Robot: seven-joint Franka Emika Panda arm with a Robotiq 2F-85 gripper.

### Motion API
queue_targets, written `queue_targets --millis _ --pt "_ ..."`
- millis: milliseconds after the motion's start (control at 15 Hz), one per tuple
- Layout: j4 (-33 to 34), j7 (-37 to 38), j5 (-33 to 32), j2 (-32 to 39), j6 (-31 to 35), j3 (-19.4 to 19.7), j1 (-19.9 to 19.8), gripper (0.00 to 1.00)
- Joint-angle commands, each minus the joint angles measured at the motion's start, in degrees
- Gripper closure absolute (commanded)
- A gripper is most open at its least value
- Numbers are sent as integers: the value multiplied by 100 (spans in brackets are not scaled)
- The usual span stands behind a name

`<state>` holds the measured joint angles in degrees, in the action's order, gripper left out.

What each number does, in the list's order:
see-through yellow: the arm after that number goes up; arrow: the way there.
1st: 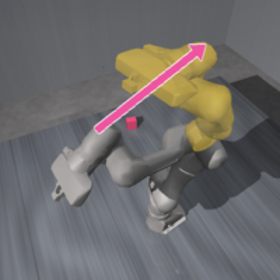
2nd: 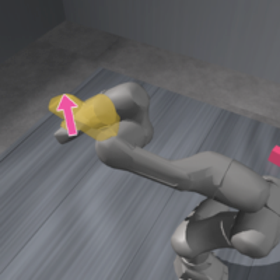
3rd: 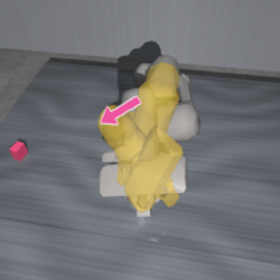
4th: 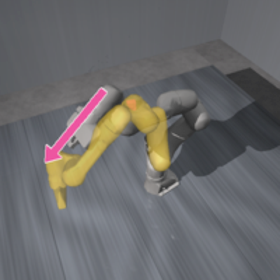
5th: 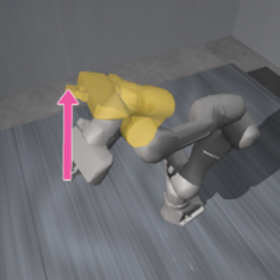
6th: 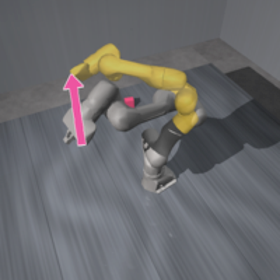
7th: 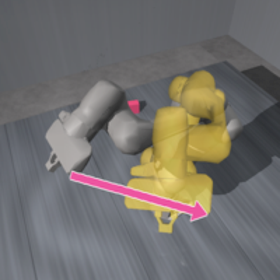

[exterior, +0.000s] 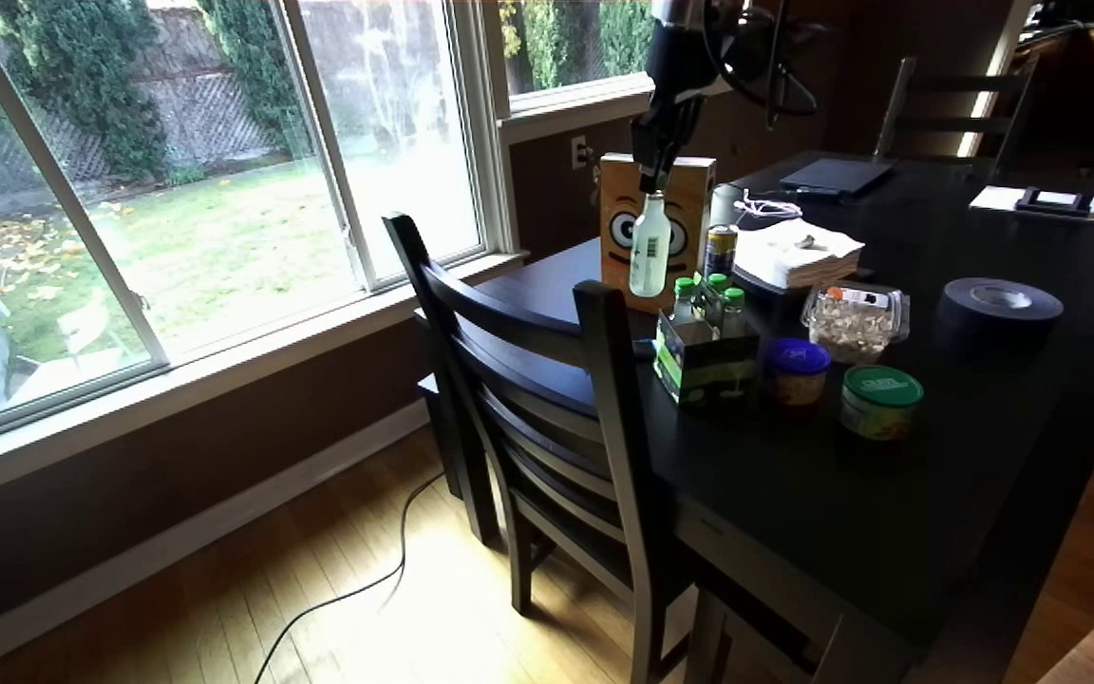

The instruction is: Pick up the bottle from the box and put it on the table

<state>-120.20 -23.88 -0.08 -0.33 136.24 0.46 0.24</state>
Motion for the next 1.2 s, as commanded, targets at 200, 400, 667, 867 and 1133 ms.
queue_targets --millis 200,400,667,867,1133 --pt "291 -120 610 373 -35 -79 -6 93" --pt "188 -115 743 558 114 -123 -15 93" --pt "65 -25 680 843 395 -212 -18 93" --pt "-79 48 613 1026 772 -290 -14 93" --pt "-222 113 524 1247 1222 -371 -25 93"
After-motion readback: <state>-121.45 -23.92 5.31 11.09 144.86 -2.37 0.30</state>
